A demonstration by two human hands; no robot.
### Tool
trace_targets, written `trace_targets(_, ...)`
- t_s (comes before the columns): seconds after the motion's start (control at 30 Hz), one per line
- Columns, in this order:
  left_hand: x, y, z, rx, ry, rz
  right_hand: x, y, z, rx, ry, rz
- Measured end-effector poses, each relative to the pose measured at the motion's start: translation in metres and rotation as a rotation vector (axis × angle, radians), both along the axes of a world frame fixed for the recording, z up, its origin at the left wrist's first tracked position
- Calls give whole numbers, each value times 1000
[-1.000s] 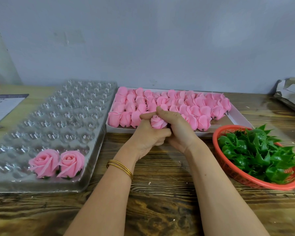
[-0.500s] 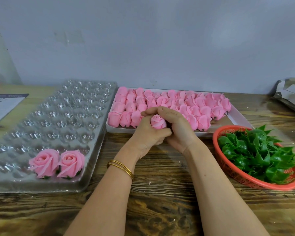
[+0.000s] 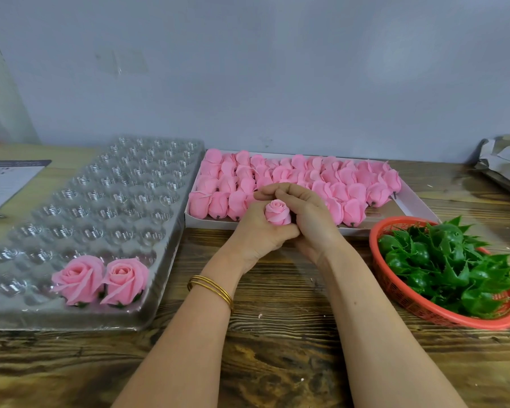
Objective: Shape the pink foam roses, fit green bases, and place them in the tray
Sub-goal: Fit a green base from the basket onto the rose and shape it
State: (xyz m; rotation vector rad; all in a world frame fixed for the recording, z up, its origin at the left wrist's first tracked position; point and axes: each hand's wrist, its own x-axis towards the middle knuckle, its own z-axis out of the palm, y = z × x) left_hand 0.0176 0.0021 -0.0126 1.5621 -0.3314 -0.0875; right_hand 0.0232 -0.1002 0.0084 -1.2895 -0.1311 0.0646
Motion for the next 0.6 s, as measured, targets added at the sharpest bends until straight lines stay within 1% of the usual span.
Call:
trace_targets(0.2,3,1,-3,60,-6,64,1,-4,3,66,-64,-82)
trace_targets(0.37,4,-1,-1,37,-16,91,0,1,0,-98,-182,-51)
trace_targets(0.47,3,-4,0,84,-65,107,-1,5,-4,-203,-207,-15)
trace_targets(0.6,8,-2,-6,79,-67,178,-1,8,-5,-261,-199,36)
